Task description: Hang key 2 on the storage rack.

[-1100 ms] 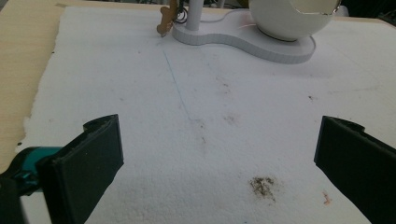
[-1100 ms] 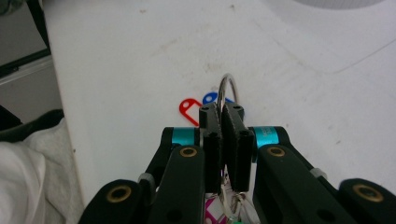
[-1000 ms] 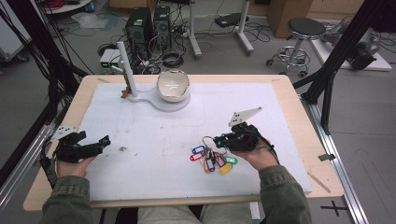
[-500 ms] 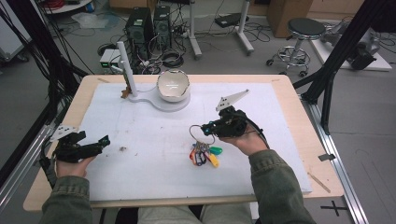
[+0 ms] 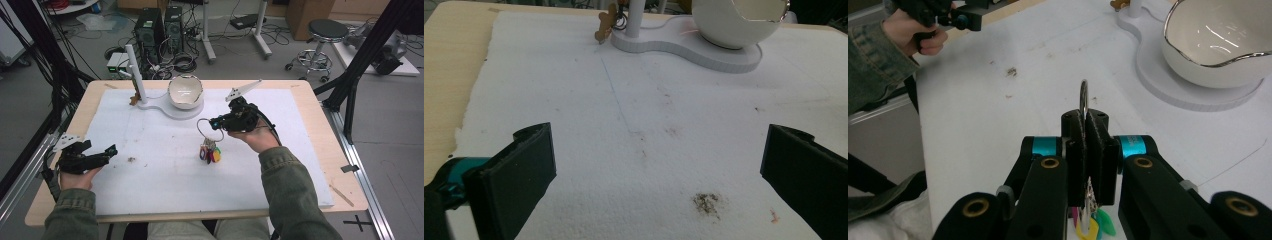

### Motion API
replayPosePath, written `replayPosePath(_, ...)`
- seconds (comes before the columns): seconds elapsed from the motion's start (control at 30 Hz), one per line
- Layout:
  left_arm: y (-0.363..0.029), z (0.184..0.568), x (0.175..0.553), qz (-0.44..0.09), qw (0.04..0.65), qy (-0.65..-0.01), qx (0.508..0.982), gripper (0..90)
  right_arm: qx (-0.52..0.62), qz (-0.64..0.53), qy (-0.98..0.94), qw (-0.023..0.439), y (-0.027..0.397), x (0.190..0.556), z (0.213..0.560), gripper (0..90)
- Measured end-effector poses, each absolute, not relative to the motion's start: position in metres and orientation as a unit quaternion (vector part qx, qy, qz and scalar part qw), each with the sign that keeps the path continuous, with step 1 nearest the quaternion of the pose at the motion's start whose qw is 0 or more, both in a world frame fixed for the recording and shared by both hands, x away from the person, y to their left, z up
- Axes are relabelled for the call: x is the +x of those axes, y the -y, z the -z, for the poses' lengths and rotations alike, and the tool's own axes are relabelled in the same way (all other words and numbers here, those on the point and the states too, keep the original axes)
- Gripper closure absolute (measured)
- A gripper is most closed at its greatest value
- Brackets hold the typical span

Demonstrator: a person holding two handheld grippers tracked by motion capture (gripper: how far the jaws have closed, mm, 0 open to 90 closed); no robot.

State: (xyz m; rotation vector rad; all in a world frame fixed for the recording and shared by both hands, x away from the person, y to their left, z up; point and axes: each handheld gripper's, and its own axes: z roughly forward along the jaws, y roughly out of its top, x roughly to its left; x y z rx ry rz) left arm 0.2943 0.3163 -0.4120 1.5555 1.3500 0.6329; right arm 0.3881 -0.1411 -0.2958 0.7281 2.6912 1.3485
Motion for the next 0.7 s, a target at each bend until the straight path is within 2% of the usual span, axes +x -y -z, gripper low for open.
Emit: replayPosePath(0.7,-0.318,0.412,0.294,-0.255,0.480,-0.551,0.633,1.7,0.294,-0.434,-0.848,0.079,0.108,0.412,0.276,87.0)
